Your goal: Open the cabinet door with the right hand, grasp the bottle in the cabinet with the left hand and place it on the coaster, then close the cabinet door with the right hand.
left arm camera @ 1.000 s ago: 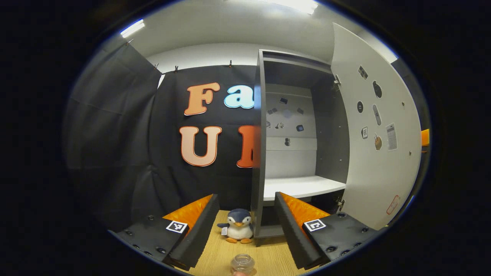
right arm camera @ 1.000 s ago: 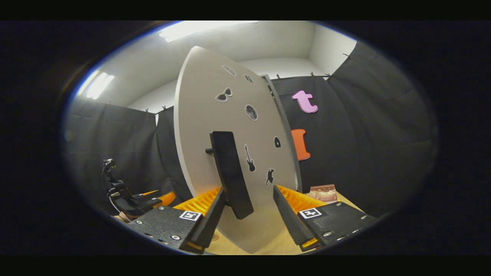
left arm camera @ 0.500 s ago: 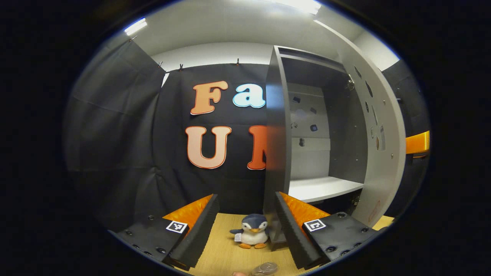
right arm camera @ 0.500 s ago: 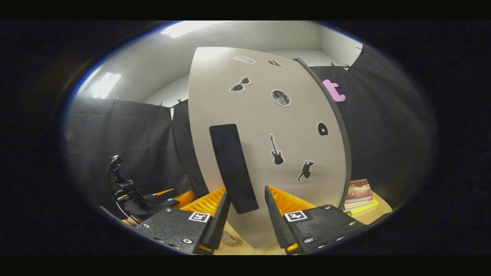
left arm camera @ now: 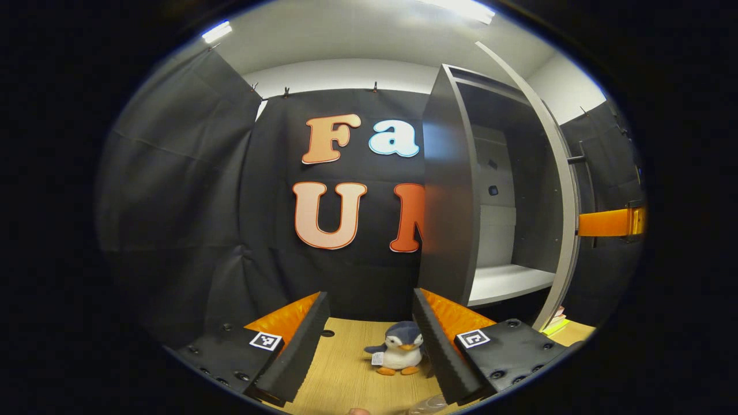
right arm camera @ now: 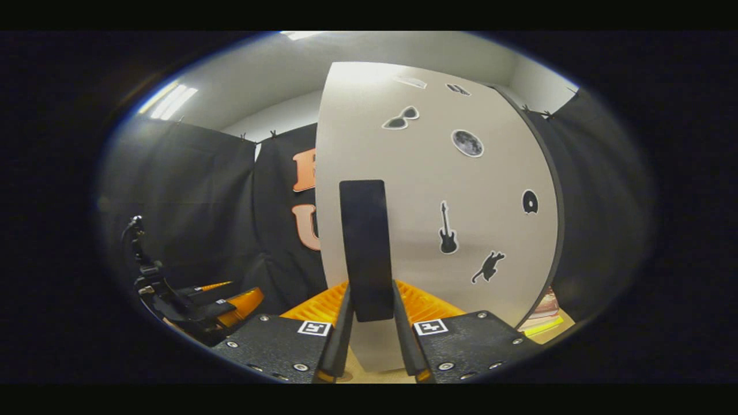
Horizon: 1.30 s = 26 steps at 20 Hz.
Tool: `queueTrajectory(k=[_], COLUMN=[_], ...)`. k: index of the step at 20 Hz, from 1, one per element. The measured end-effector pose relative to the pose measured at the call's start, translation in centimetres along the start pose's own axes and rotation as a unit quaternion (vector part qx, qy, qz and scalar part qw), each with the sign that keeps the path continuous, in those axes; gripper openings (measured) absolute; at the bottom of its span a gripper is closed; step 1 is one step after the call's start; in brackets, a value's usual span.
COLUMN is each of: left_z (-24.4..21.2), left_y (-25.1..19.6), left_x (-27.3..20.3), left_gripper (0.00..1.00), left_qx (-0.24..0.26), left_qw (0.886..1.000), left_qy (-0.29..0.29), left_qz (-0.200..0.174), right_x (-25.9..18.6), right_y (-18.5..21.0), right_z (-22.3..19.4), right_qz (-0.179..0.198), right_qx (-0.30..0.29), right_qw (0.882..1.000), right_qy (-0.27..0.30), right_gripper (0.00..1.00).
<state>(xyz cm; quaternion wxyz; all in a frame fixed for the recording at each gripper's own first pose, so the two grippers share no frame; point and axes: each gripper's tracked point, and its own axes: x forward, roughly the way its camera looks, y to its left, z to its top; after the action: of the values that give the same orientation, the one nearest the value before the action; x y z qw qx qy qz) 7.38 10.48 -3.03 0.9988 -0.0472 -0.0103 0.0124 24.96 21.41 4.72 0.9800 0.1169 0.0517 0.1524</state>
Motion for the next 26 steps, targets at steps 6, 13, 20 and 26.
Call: queueTrajectory(k=[6, 13, 20, 26], left_z=[0.1, -0.7, -0.9, -1.6], left_y=[0.6, 0.3, -0.2, -0.7], left_x=[0.7, 1.9, 3.2, 4.0], left_gripper=[0.94, 0.94, 0.94, 0.94], left_qx=[0.004, -0.011, -0.008, -0.018], left_qw=[1.000, 0.998, 0.996, 0.994], left_qy=[0.004, 0.014, 0.019, 0.027], left_qz=[-0.026, -0.062, -0.089, -0.108], right_x=[1.6, 4.0, 5.2, 6.5], right_y=[-0.7, -1.5, -2.1, -2.3], right_z=[0.0, -0.7, -0.8, -1.8], right_qz=[-0.029, -0.056, -0.081, -0.093], right_qx=[0.003, 0.006, 0.003, -0.017], right_qw=[1.000, 0.998, 0.997, 0.995], right_qy=[-0.010, -0.012, -0.018, -0.007], right_gripper=[0.38, 0.42, 0.49, 0.59])
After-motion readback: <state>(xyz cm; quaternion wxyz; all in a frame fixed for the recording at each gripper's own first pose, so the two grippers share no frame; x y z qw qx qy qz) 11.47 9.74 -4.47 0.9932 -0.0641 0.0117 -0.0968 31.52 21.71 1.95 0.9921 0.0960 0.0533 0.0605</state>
